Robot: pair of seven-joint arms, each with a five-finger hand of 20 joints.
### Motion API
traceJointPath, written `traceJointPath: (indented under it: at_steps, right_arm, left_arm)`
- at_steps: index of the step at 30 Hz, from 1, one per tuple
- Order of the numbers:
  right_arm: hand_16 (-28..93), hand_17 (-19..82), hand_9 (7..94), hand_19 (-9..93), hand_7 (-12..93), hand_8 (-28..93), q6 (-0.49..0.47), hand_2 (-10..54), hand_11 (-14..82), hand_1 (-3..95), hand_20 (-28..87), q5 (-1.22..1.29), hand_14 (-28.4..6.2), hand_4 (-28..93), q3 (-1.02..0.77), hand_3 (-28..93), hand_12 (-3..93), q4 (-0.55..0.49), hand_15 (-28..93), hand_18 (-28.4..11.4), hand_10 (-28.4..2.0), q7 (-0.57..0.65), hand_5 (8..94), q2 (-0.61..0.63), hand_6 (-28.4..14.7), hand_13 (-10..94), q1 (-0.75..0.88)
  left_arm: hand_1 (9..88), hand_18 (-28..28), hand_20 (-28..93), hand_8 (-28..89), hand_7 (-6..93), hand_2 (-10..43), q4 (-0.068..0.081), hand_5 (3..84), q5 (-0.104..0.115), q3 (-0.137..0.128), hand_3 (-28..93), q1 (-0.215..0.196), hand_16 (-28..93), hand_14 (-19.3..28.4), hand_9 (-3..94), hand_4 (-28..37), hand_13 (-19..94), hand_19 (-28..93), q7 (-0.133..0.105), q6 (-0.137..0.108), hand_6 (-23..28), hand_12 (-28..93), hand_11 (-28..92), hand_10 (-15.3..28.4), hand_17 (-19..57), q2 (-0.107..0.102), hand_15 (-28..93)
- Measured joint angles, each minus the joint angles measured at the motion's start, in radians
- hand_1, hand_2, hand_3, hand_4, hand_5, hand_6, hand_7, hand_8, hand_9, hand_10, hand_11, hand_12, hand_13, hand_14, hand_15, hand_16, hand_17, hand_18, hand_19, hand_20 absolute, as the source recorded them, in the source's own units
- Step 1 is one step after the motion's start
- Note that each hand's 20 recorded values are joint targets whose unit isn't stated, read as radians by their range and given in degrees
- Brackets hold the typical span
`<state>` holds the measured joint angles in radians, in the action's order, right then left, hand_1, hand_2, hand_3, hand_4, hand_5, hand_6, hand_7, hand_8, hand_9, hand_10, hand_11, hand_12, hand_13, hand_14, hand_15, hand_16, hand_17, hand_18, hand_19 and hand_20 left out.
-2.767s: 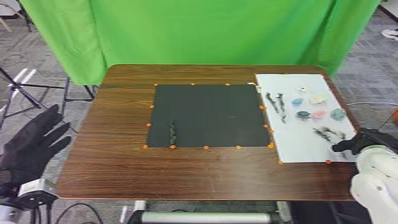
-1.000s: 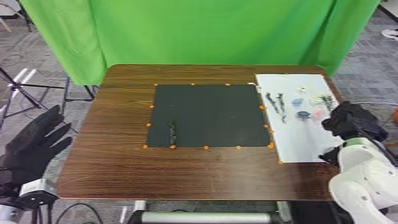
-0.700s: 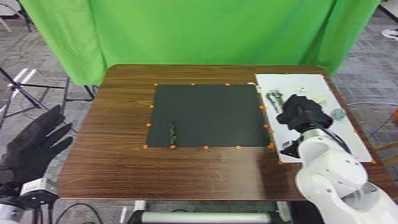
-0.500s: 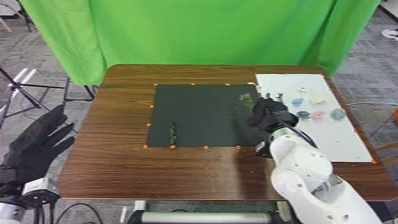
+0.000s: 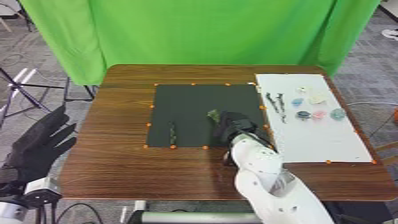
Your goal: Arrange flowers
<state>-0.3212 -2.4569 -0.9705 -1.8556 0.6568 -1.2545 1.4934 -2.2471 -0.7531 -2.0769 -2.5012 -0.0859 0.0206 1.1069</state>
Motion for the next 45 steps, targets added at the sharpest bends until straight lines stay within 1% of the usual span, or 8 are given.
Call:
traceJointPath:
  at_steps: [7,17,26,30,32,33,34,45]
  right_arm:
    - [38,29,79.1,86,57,9,-0.007,-9.5,65.9,39.8,53,-0.033,-10.2,-14,0.025,85,48.0,0.031,87,-23.7,-10.0,-0.002,72.4,-0.05,-0.5,73,-0.012]
    - [39,29,78.3,86,55,11,-0.02,-9.5,64.4,40.0,53,-0.051,-10.0,-15,0.032,83,47.1,0.031,86,-23.6,-10.0,-0.025,72.0,-0.06,-0.1,72,-0.011]
    - [39,28,77.7,85,53,13,-0.068,-9.5,63.0,36.1,53,-0.052,-9.8,-18,0.028,81,46.0,0.018,84,-23.8,-10.5,-0.033,71.7,-0.072,-0.1,72,-0.007]
    - [38,28,77.9,85,51,12,-0.085,-9.0,62.5,30.7,53,-0.05,-10.1,-20,0.026,81,45.8,0.014,84,-24.0,-10.7,-0.033,72.5,-0.079,-0.2,72,-0.005]
    - [38,28,77.9,85,50,2,-0.092,-7.1,62.4,27.0,53,-0.047,-10.2,-21,0.024,82,45.5,0.013,84,-24.2,-10.8,-0.033,73.3,-0.082,-0.3,72,-0.005]
    - [38,28,78.0,85,52,-11,-0.094,-5.7,62.3,24.8,53,-0.045,-10.3,-21,0.023,82,45.3,0.013,84,-24.3,-11.0,-0.031,74.1,-0.084,-0.4,72,-0.005]
    - [38,28,78.1,85,52,-13,-0.095,-5.1,62.2,23.8,53,-0.043,-10.3,-21,0.022,81,45.3,0.012,84,-24.5,-11.1,-0.03,74.4,-0.085,-0.4,72,-0.005]
    - [38,28,78.1,85,50,-13,-0.108,-1.4,61.3,17.7,53,-0.016,-11.0,-22,0.01,78,45.8,0.005,83,-24.8,-11.7,-0.015,75.2,-0.092,-1.0,72,-0.007]
  left_arm:
    - [23.1,17.5,9,-10,19.4,-4.0,0.006,20.9,0.0,0.007,71,0.009,8,11.6,17.0,-28.3,13,32,0.006,0.0,0.0,20,10,8.4,-11.8,-0.004,14]
    - [23.3,17.6,9,-10,19.3,-4.0,0.007,20.9,0.0,0.008,71,0.011,8,11.6,17.0,-28.3,13,33,0.009,0.0,0.1,20,10,8.4,-11.8,-0.005,14]
    - [23.3,17.6,9,-10,19.3,-4.0,0.007,20.9,0.001,0.009,71,0.01,8,11.6,17.0,-28.3,13,33,0.008,0.0,0.1,20,10,8.4,-11.8,-0.011,14]
    - [23.4,17.6,9,-10,19.2,-3.9,0.008,20.9,0.001,0.009,71,0.01,8,11.6,17.0,-28.3,13,33,0.009,0.0,0.1,20,10,8.4,-11.9,-0.013,14]
    - [23.4,17.6,9,-10,19.2,-4.0,0.008,20.9,0.001,0.009,71,0.01,8,11.6,17.0,-28.3,13,33,0.009,0.0,0.1,20,10,8.4,-11.8,-0.013,14]
    - [23.4,17.6,9,-10,19.2,-4.0,0.008,20.9,0.001,0.01,71,0.01,8,11.6,17.0,-28.3,13,33,0.009,0.0,0.1,20,10,8.4,-11.9,-0.013,14]
    - [23.3,17.6,9,-10,19.3,-4.0,0.009,20.9,0.001,0.01,71,0.01,8,11.6,17.0,-28.3,13,33,0.009,0.0,0.1,20,10,8.4,-11.9,-0.013,14]
    - [23.3,17.6,9,-10,19.4,-3.9,0.009,20.9,0.0,0.01,71,0.012,8,11.6,17.0,-28.3,13,32,0.016,0.0,0.0,20,10,8.4,-11.8,-0.012,15]
